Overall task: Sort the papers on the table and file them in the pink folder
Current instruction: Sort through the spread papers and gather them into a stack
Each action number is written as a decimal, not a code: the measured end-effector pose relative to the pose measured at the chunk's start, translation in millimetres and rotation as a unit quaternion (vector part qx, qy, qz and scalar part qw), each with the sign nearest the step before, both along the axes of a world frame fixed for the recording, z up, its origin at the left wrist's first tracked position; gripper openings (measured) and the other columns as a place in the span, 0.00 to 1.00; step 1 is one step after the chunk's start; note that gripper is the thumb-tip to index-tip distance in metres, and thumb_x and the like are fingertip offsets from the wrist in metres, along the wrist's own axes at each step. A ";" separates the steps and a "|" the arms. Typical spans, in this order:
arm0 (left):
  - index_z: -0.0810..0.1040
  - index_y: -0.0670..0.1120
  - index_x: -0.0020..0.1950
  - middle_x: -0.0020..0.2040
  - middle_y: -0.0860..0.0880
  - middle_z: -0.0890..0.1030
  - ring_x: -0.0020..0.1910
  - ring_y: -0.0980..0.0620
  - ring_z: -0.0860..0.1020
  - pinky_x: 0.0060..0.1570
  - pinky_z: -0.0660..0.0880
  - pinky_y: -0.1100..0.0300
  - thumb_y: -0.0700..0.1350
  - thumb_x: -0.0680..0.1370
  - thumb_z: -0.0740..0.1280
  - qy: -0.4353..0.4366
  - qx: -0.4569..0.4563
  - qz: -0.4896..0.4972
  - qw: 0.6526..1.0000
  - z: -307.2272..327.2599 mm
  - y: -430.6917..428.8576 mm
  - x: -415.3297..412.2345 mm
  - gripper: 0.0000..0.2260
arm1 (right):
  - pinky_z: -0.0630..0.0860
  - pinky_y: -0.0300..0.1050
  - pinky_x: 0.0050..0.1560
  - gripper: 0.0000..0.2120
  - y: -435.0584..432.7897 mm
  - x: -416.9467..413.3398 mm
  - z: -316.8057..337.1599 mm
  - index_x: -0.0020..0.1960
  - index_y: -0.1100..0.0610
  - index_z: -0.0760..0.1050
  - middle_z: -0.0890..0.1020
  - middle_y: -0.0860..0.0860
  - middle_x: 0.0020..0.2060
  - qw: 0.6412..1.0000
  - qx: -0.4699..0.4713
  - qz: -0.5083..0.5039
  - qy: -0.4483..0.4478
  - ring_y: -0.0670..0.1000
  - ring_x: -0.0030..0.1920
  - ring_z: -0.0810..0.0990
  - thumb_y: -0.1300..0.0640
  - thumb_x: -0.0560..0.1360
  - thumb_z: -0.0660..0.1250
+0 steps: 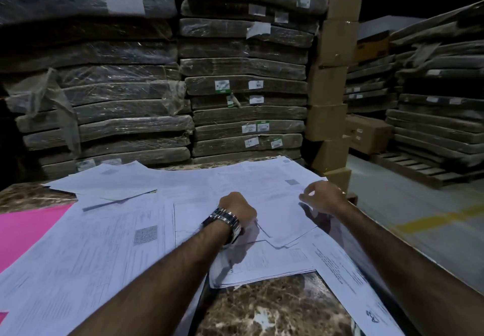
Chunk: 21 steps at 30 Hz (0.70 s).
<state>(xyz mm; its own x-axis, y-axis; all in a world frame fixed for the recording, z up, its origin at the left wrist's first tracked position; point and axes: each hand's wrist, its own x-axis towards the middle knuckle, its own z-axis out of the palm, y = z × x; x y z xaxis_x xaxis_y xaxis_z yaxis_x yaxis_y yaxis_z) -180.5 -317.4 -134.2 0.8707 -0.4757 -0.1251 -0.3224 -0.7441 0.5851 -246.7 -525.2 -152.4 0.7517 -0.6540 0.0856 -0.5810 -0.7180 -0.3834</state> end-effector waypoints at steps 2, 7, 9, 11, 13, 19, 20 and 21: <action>0.76 0.43 0.43 0.41 0.47 0.79 0.48 0.46 0.80 0.31 0.70 0.62 0.42 0.75 0.65 0.003 0.019 -0.005 1.000 2.9 -6.5 0.3 0.03 | 0.70 0.49 0.64 0.23 -0.7 0.8 -8.8 0.60 0.56 0.79 0.82 0.55 0.58 0.999 -0.025 0.009 0.037 0.56 0.64 0.74 0.41 0.74 0.65; 0.68 0.45 0.34 0.32 0.50 0.70 0.33 0.52 0.71 0.26 0.64 0.63 0.42 0.76 0.64 0.020 0.064 -0.018 0.998 4.9 -4.8 1.0 0.11 | 0.68 0.52 0.62 0.29 -7.9 6.0 -29.5 0.62 0.53 0.76 0.78 0.54 0.62 0.996 -0.073 0.018 0.056 0.58 0.65 0.72 0.33 0.71 0.63; 0.69 0.43 0.33 0.32 0.49 0.73 0.32 0.50 0.73 0.29 0.72 0.61 0.41 0.77 0.63 0.054 0.064 -0.021 0.996 -0.5 -3.3 -1.5 0.12 | 0.69 0.52 0.61 0.29 -10.1 7.8 -33.6 0.61 0.53 0.77 0.80 0.55 0.60 0.995 -0.079 0.017 0.050 0.58 0.63 0.73 0.32 0.70 0.63; 0.70 0.41 0.34 0.31 0.46 0.76 0.30 0.49 0.77 0.35 0.78 0.60 0.40 0.78 0.62 0.103 0.035 -0.023 0.994 -0.6 -2.2 -6.6 0.12 | 0.70 0.52 0.60 0.29 -10.3 8.5 -35.3 0.59 0.53 0.78 0.81 0.55 0.57 0.995 -0.088 0.019 0.050 0.58 0.61 0.75 0.32 0.70 0.63; 0.69 0.42 0.33 0.24 0.48 0.75 0.23 0.52 0.75 0.23 0.73 0.65 0.40 0.78 0.61 0.093 0.025 -0.024 0.995 3.1 -1.1 -12.6 0.13 | 0.70 0.53 0.59 0.28 -10.6 8.9 -36.6 0.57 0.53 0.79 0.82 0.55 0.55 0.995 -0.091 0.020 0.046 0.58 0.59 0.76 0.31 0.70 0.63; 0.75 0.36 0.37 0.30 0.41 0.83 0.29 0.48 0.82 0.36 0.80 0.60 0.42 0.81 0.58 0.262 -0.062 -0.009 0.963 5.6 0.2 -27.7 0.15 | 0.68 0.54 0.63 0.28 -8.3 8.9 -37.4 0.58 0.53 0.79 0.82 0.54 0.57 0.994 -0.103 0.018 0.038 0.56 0.60 0.76 0.32 0.72 0.62; 0.75 0.35 0.38 0.35 0.39 0.84 0.31 0.47 0.82 0.41 0.81 0.57 0.42 0.80 0.59 0.272 -0.076 -0.007 0.959 5.6 -0.3 -29.3 0.15 | 0.68 0.54 0.63 0.28 -7.4 8.5 -36.9 0.59 0.53 0.78 0.82 0.54 0.57 0.994 -0.103 0.016 0.038 0.56 0.60 0.76 0.33 0.72 0.62; 0.75 0.36 0.39 0.40 0.37 0.84 0.33 0.45 0.81 0.45 0.81 0.54 0.43 0.80 0.60 0.275 -0.090 -0.007 0.957 4.0 -0.6 -30.9 0.14 | 0.68 0.54 0.63 0.28 -7.1 8.2 -36.6 0.59 0.53 0.78 0.82 0.54 0.57 0.994 -0.105 0.017 0.036 0.56 0.60 0.76 0.33 0.73 0.61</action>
